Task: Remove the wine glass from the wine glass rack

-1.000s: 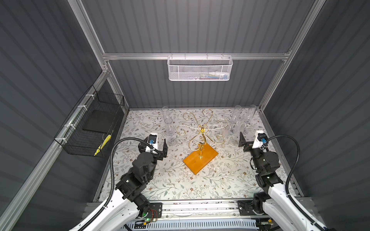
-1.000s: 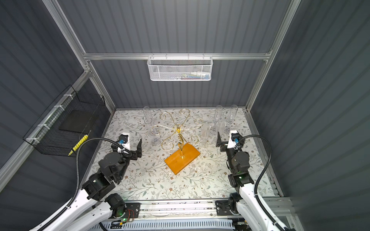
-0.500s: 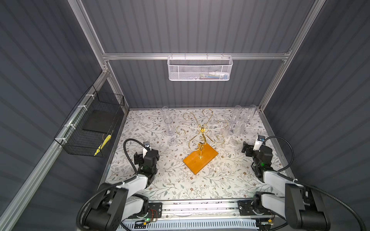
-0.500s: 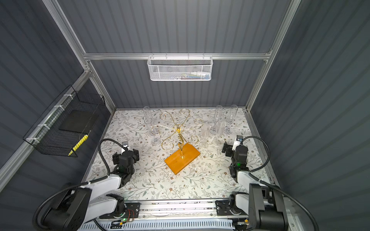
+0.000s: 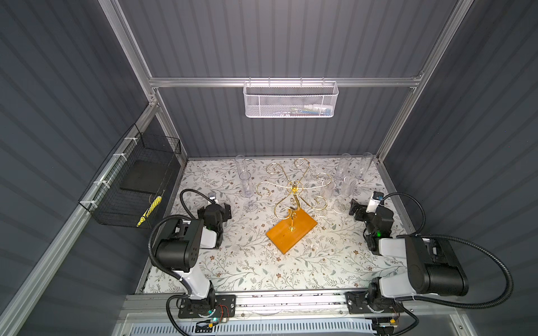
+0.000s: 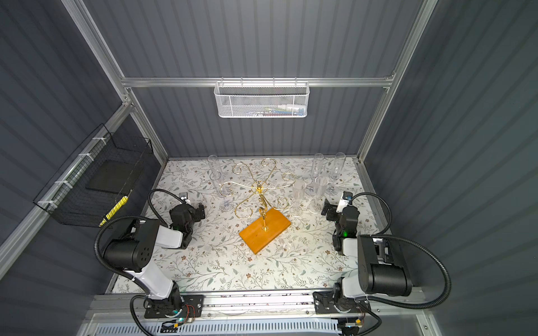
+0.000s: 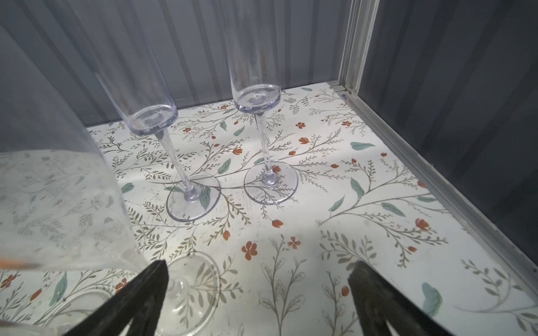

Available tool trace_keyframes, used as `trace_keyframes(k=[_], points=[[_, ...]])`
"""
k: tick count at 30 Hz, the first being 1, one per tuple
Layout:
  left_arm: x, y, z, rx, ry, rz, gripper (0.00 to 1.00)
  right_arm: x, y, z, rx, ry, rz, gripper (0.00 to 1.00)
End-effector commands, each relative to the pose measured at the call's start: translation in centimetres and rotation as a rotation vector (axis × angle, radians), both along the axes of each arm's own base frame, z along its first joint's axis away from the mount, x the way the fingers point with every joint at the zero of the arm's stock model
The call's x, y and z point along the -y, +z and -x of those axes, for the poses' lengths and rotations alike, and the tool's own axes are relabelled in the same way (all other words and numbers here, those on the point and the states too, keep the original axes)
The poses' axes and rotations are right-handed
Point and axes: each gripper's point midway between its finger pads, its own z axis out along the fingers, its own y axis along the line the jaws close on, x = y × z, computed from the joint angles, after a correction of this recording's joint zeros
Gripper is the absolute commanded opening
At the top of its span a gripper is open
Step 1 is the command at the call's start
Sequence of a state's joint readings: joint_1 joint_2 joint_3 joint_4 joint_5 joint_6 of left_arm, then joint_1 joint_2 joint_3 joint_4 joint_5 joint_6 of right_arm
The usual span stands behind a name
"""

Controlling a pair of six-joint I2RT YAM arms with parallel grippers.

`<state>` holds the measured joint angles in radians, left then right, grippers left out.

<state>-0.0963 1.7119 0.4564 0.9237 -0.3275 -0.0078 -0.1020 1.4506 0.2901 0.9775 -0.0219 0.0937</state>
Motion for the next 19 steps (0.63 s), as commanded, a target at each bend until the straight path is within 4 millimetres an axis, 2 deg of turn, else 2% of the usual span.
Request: trace_keyframes(k=[1,9,14,19], points=[[0.95,-0.12,-0.51,-0.017,-0.066,0.02,1.0,-0.01,1.25,-0.48,0.052,-0.003,0.005,0.99],[0.98,-0.06,-0.49,-0.007,-0.068,0.02,1.0,0.01,1.1,-0.57,0.039,-0.005,0.004,0.99],[0.93,-0.04,-0.49,-0.006,-0.066,0.02,1.0,-0.71,0.76,-1.22,0.002,0.028,0.021,0.99],[0.96,-0.04,-0.49,-0.006,-0.066,0.021,1.0,-0.79,1.0,-0.92,0.019,0.031,0.023,0.99]])
